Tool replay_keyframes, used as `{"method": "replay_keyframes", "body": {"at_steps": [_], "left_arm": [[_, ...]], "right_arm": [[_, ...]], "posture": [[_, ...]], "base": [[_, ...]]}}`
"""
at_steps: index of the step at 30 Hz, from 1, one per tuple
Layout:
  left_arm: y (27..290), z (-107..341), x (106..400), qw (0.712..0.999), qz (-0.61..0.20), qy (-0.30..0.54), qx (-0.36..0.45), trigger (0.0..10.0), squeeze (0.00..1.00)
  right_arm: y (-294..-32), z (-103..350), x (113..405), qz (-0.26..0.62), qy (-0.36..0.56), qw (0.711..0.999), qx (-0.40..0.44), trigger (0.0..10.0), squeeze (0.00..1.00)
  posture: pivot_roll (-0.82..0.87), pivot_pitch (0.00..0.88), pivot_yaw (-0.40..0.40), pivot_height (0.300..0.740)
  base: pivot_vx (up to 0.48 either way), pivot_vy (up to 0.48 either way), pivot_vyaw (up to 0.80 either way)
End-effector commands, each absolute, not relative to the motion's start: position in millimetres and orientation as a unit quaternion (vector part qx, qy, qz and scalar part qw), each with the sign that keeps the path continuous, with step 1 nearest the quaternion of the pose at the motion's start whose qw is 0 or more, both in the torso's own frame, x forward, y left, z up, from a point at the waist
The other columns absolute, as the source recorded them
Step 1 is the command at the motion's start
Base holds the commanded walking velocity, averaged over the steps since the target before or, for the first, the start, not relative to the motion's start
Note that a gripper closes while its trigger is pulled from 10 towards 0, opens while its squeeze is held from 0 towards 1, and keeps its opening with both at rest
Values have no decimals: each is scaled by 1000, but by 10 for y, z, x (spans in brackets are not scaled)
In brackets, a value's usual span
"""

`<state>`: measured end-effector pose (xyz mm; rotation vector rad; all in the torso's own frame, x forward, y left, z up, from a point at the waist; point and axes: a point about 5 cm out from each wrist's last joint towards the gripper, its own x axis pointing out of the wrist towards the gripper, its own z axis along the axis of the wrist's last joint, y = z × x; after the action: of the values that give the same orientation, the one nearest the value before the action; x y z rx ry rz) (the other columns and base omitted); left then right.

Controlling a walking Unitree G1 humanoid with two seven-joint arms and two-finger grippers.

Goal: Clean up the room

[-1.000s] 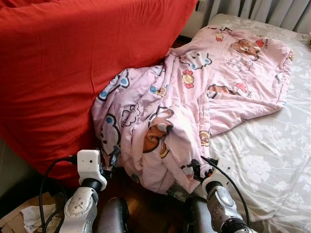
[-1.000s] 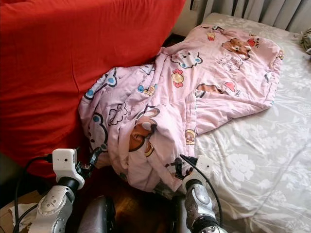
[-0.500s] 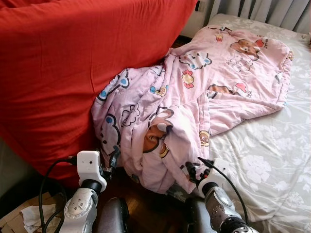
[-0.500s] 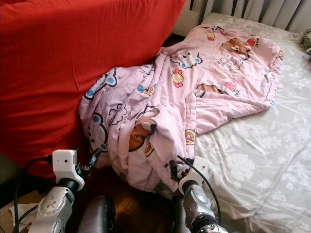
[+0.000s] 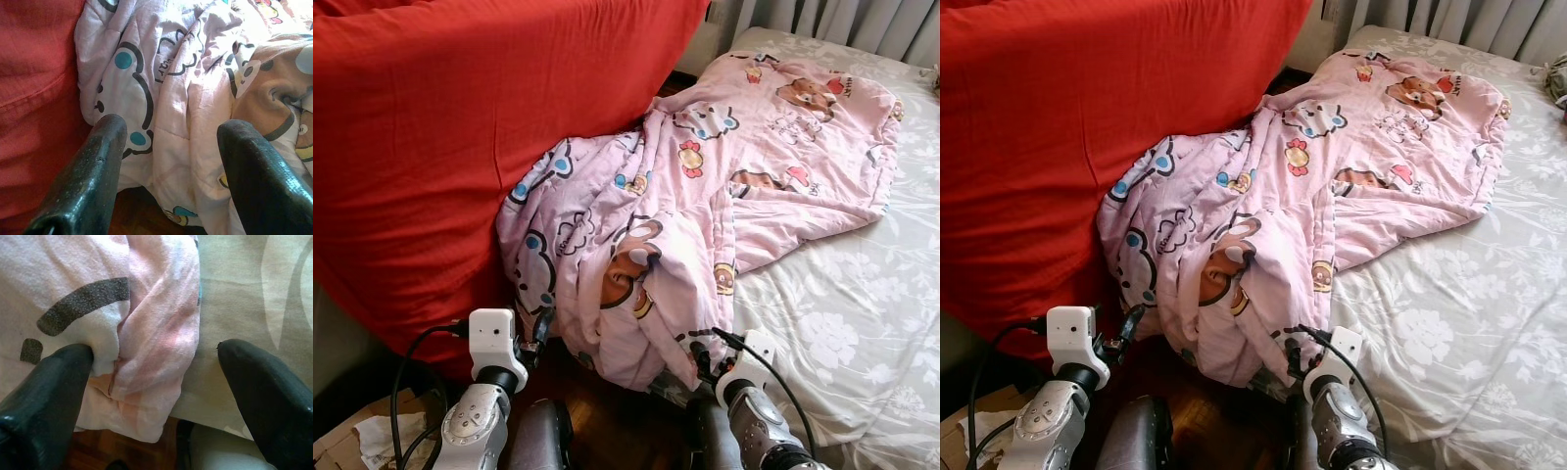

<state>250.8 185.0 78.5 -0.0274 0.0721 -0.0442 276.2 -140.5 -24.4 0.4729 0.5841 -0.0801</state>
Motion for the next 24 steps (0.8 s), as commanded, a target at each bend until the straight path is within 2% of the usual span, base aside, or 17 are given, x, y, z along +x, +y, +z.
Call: {"method": "replay_keyframes", "body": {"at_steps": [1, 4, 5, 6, 7, 24], "left_arm": [[1845, 779, 2475, 999, -24, 42, -11, 10000, 0], [1851, 772, 2467, 999, -24, 44, -10, 10000, 0], [1859, 763, 2458, 999, -23, 46, -9, 10000, 0], [1863, 757, 2455, 999, -22, 47, -9, 10000, 0], [1866, 752, 2453, 999, -21, 48, -8, 10000, 0], [1887, 713, 2325, 998, -12, 59, -8, 10000, 0]], "right_arm": [[-1394, -311, 2691, -35, 304, 920, 245, 10000, 0], [-1329, -315, 2682, 0, 310, 918, 246, 10000, 0], [-1309, -318, 2676, 6, 309, 918, 249, 2941, 0], [-1300, -319, 2672, 8, 309, 917, 251, 2941, 0], [-1288, -324, 2666, 10, 310, 917, 251, 0, 0], [-1312, -394, 2574, -1, 318, 917, 242, 0, 0]], "posture": [[57, 170, -24, 601], [61, 173, -22, 601], [61, 174, -21, 601], [61, 174, -21, 601], [61, 174, -21, 601], [59, 208, -28, 601]], "base": [[0, 0, 0], [0, 0, 0], [0, 0, 0], [0, 0, 0], [0, 0, 0], [0, 0, 0]]}}
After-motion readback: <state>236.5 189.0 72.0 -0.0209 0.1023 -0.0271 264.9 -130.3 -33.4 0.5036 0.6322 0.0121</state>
